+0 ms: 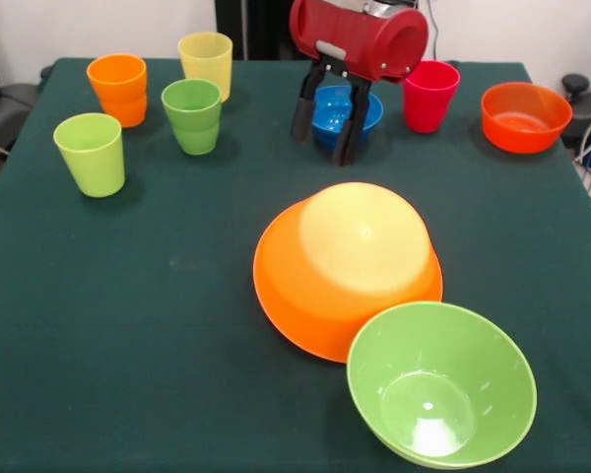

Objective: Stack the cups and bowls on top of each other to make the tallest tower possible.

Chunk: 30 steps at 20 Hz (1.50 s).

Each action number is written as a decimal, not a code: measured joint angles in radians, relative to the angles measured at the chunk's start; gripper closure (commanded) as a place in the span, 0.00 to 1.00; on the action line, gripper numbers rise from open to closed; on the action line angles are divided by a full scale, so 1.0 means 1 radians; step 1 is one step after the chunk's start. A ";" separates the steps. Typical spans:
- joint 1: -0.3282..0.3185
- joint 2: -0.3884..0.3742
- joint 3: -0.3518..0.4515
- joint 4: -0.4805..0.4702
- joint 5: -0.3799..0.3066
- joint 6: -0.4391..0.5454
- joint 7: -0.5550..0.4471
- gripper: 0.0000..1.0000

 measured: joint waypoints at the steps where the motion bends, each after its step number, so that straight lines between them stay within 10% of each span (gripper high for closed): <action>1: -0.023 -0.014 0.032 0.005 -0.005 0.016 -0.011 0.00; 14: -0.174 -0.257 0.197 0.064 0.019 0.355 -0.315 0.00; 30: 0.029 -0.257 0.198 0.262 0.060 0.059 -0.315 0.00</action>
